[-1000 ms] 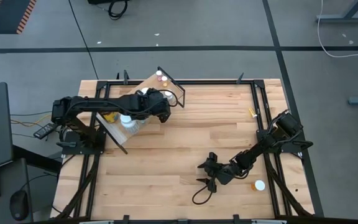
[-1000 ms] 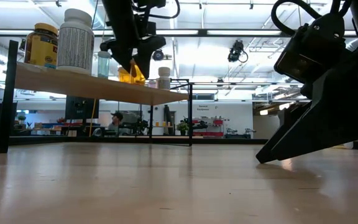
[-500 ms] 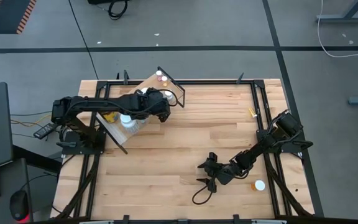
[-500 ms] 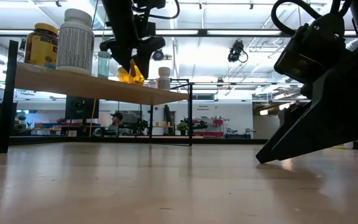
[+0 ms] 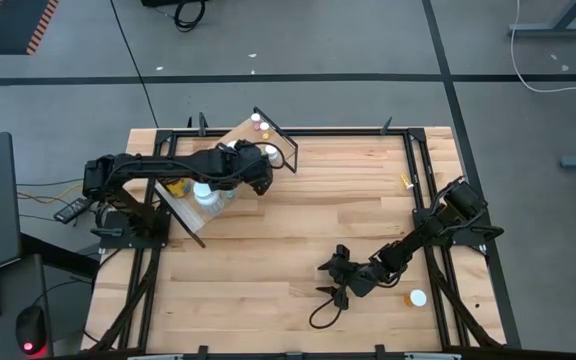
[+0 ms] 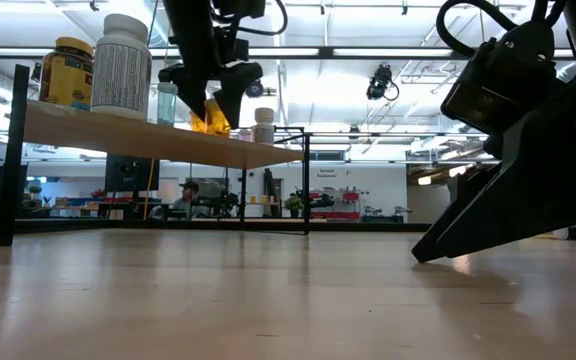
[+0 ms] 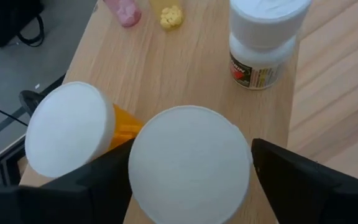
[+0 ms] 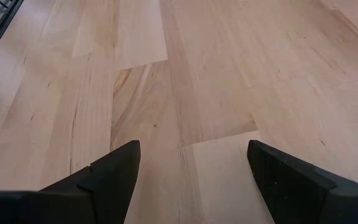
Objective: Pick and place medicine bottles onto shelf by color
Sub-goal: Put the top orange pill bottle on the shelf, then put the orange pill bottle on the shelf
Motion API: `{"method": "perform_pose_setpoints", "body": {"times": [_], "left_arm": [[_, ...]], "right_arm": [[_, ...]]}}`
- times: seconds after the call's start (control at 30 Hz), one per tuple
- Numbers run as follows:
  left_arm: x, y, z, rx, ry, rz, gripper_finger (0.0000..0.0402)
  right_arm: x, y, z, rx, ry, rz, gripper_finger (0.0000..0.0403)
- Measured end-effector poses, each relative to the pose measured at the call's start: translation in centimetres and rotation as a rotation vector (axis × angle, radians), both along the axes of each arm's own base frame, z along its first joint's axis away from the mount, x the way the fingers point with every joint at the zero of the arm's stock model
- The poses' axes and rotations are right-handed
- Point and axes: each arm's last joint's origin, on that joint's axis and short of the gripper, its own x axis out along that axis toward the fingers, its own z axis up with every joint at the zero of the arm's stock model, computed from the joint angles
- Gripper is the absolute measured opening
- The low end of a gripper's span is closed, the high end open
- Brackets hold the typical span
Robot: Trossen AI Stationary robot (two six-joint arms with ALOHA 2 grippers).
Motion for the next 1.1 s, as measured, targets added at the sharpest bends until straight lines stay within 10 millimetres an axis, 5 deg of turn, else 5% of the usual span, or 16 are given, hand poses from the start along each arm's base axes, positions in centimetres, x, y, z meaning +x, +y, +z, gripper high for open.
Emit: {"method": "perform_pose_setpoints", "body": {"times": [1.1], "left_arm": [[-2.1,-1.7,3.3,0.013,-0.085,-0.069,0.0316]], "right_arm": [[0.0,0.0,0.0,0.008,-0.002,-0.004,0.0308]]}}
